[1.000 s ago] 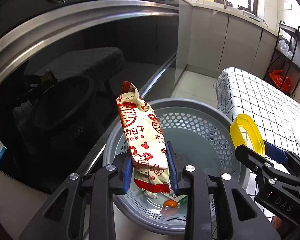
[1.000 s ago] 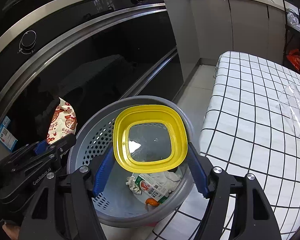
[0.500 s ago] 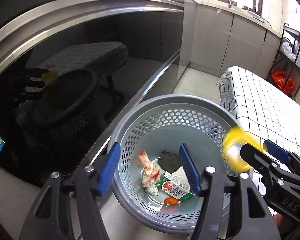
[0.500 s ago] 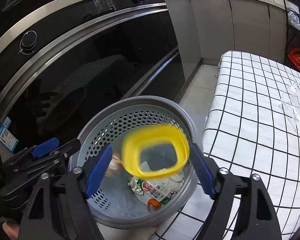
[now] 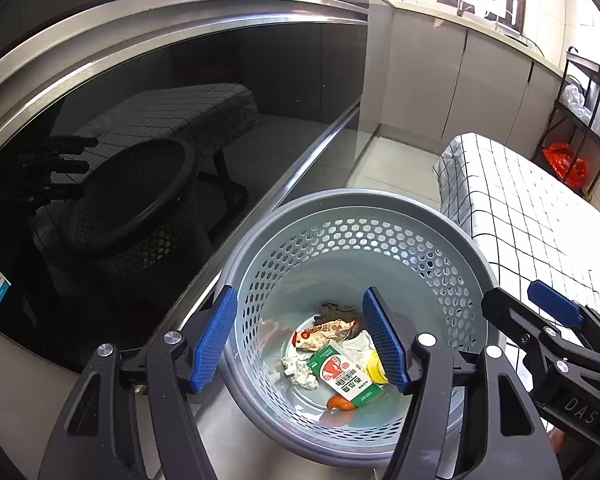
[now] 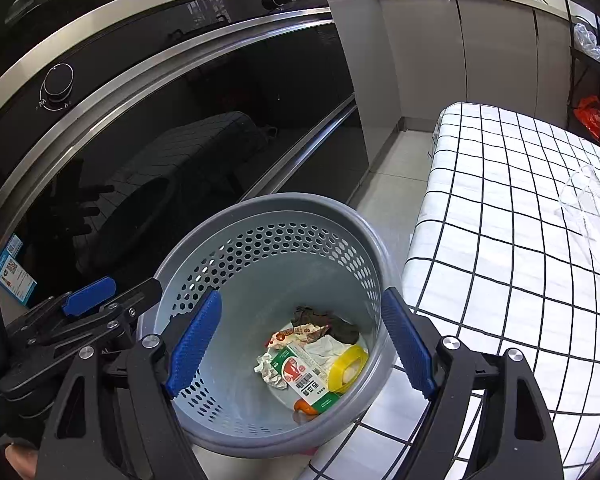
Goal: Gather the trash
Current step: 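Move both open tools back to the plastic bag and clear cup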
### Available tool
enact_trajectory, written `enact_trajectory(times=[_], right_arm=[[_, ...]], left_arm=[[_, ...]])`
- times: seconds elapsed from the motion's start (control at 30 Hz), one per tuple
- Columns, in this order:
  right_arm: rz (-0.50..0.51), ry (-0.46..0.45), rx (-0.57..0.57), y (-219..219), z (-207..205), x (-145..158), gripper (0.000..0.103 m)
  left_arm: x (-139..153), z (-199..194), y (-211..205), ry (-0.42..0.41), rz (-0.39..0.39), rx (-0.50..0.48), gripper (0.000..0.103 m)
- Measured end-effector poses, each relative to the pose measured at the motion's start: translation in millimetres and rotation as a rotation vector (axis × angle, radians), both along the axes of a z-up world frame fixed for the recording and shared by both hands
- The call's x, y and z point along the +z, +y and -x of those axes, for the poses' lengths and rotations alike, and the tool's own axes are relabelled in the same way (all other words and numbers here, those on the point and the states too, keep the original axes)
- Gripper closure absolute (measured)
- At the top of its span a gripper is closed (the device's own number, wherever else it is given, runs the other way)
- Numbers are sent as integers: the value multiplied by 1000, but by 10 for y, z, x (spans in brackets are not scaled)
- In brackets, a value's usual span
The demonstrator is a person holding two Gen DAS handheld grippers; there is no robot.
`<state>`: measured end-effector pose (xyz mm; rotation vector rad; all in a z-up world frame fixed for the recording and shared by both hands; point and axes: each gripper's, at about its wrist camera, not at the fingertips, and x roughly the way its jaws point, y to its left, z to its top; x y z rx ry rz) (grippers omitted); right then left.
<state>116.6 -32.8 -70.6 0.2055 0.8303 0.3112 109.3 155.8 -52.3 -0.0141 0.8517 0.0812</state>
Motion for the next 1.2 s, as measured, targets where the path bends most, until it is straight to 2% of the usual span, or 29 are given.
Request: enact_trajectory(times=[0.43,0.93,1.2], right_arm=[[19,-12,-20,-187,89,44,25],[46,-35,-105,-852,331,123,25],[92,-48,-174,-1319,492,147,25]], left_arm=[[46,49,-162,-21,8,-31,33],[99,164,-680,-52,9,-113,24],[101,197,-1117,-53,29,-185,23]])
